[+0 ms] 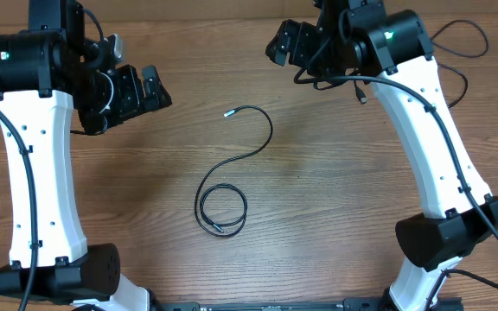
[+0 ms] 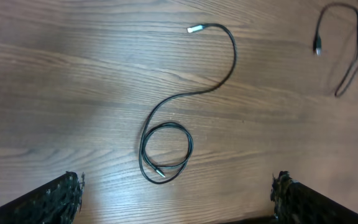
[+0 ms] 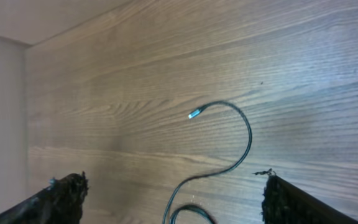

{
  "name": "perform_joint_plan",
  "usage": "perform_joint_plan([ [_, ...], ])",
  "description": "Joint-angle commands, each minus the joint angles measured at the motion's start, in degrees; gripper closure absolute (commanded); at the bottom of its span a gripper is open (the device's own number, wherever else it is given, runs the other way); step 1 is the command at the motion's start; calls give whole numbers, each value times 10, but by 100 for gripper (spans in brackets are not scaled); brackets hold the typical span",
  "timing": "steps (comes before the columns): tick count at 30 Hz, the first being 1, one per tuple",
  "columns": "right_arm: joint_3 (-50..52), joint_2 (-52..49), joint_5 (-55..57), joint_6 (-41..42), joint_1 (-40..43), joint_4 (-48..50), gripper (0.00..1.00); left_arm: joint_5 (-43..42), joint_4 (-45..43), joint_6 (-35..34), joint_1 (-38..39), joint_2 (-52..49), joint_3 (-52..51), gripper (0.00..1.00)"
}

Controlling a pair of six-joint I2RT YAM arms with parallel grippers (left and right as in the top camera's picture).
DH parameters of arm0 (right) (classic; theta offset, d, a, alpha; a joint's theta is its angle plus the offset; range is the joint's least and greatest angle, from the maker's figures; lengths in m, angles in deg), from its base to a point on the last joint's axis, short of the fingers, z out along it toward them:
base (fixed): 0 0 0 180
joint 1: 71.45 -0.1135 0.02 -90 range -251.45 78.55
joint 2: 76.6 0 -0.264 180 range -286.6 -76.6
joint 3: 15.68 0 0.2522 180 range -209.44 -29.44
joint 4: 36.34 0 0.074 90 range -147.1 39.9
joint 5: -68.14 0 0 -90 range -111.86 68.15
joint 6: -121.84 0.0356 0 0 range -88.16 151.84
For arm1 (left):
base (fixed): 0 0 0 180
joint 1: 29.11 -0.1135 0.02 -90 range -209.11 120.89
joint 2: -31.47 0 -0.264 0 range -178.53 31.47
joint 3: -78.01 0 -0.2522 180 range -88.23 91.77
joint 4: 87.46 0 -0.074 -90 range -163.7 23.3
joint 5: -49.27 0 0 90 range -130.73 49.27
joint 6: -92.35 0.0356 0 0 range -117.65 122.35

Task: Untangle cables

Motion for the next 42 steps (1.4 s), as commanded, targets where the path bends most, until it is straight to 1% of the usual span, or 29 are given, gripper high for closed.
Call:
perform_joint_plan([
  [1,17,-6,36,42,1,5,13,-23,1,45,23,0,-4,0],
  [5,22,-16,51,45,7,-10,16,-16,1,31,64,0,-20,0],
  [8,22,-24,57,43,15,-24,21,43,1,-9,99,0,-46,0],
  [10,22,-31,57,43,16,-34,23,81,1,-33,123,0,-71,0],
  [13,23,-42,57,35,16,-44,26,90,0,-64,156,0,-116,0],
  [19,23,-50,67,8,15,-52,24,90,-24,-108,202,0,-209,0],
  [22,23,-50,70,0,15,-53,20,90,-34,-123,219,0,-259,0],
  [25,23,-50,70,0,17,-61,20,98,-57,-144,228,0,-306,0],
  [31,23,-50,71,0,17,-63,20,189,-117,-217,221,0,-395,0],
  [36,23,-50,71,0,17,-62,20,186,-182,-221,202,0,-471,2],
  [39,23,-50,71,0,17,-61,19,171,-200,-218,189,0,-504,9],
  [42,23,-50,70,0,17,-56,19,157,-218,-202,182,0,-526,12],
])
